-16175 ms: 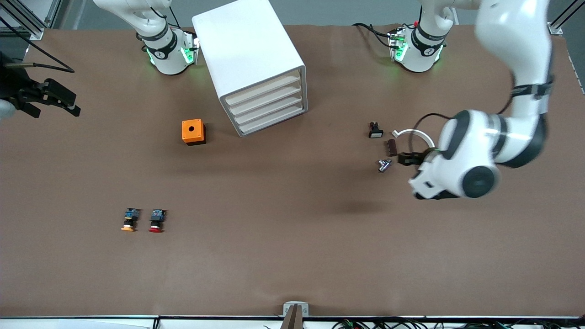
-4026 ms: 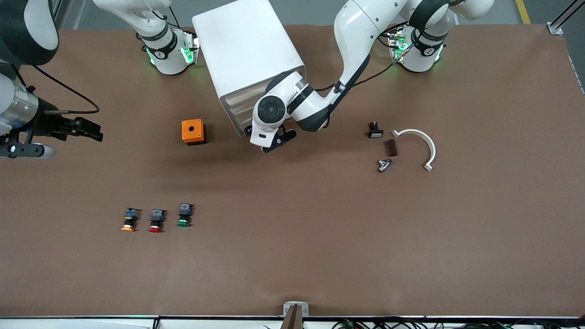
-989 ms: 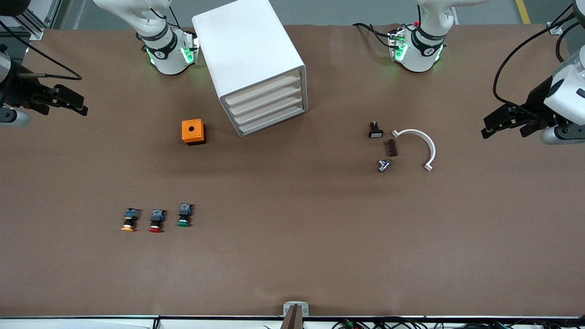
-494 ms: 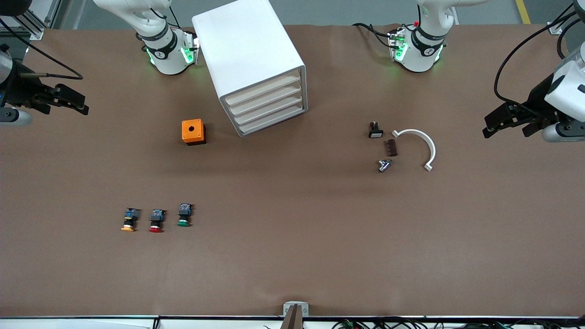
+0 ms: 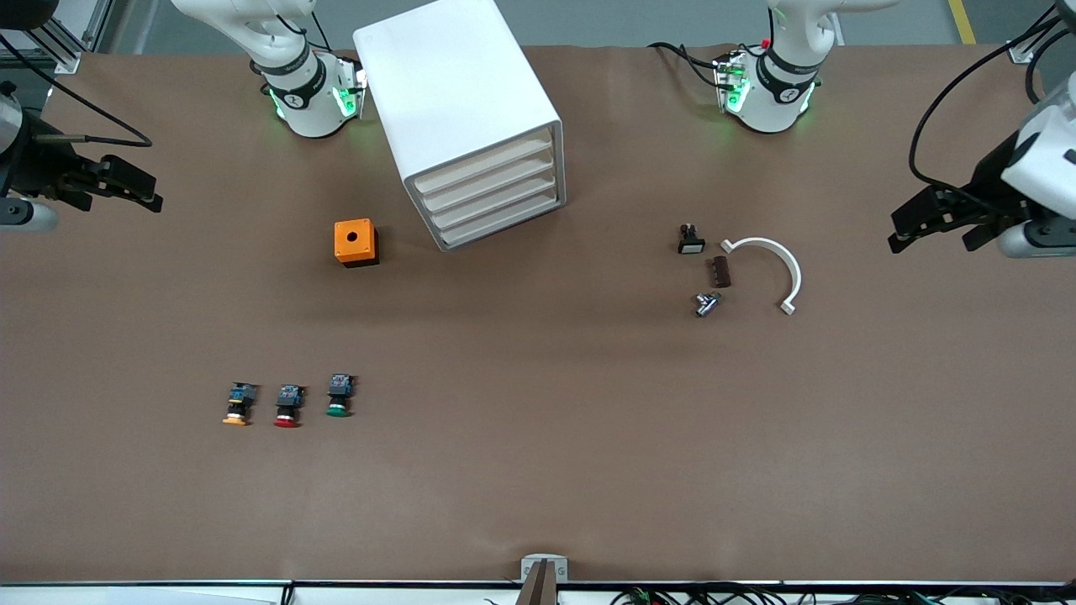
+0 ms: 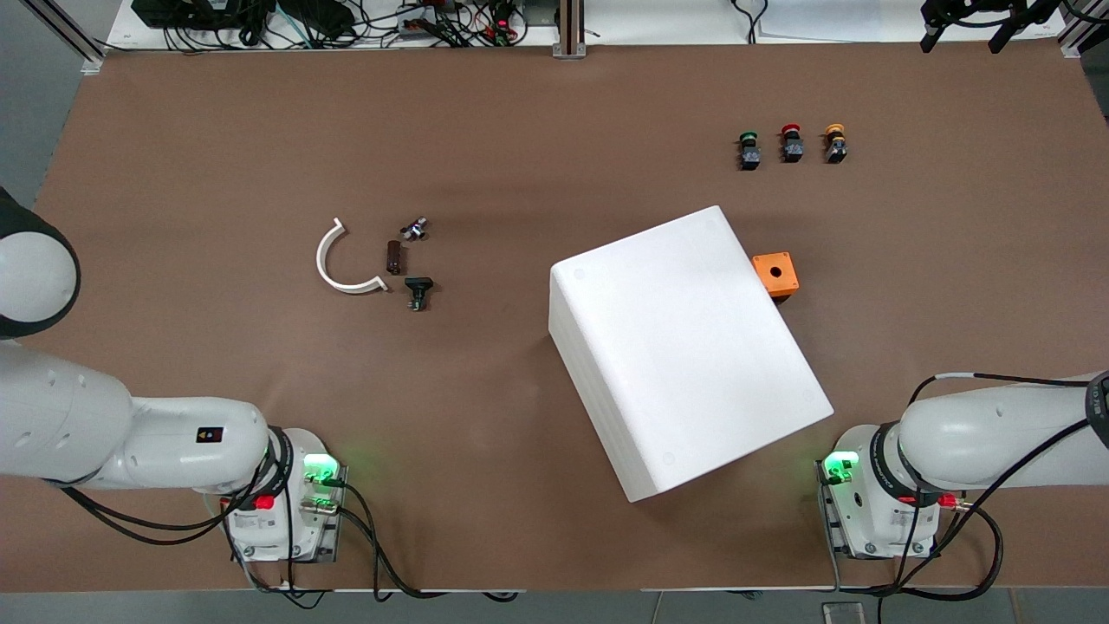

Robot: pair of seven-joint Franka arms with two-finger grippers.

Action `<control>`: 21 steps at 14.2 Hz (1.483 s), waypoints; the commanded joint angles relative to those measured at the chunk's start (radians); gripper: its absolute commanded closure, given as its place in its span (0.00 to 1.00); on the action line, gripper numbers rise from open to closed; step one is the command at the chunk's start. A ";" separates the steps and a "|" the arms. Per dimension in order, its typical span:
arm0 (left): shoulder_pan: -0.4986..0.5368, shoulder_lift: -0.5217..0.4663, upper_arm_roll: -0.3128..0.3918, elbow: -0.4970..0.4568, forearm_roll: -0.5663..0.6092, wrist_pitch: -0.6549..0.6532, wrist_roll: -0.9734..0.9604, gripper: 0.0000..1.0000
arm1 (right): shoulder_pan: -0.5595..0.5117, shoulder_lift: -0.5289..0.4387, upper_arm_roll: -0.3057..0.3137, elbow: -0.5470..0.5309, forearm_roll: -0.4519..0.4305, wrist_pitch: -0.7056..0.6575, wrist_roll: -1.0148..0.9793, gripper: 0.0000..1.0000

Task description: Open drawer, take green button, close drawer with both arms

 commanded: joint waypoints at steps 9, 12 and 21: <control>0.010 0.016 0.013 0.034 0.019 -0.004 0.021 0.01 | 0.000 -0.034 -0.004 -0.022 0.003 0.061 -0.002 0.00; 0.012 0.011 0.013 0.040 0.024 -0.007 0.077 0.01 | 0.003 -0.037 -0.002 -0.022 0.003 0.072 -0.004 0.00; 0.021 0.005 0.018 0.045 0.024 -0.046 0.087 0.01 | 0.004 -0.042 0.000 -0.022 0.003 0.100 -0.005 0.00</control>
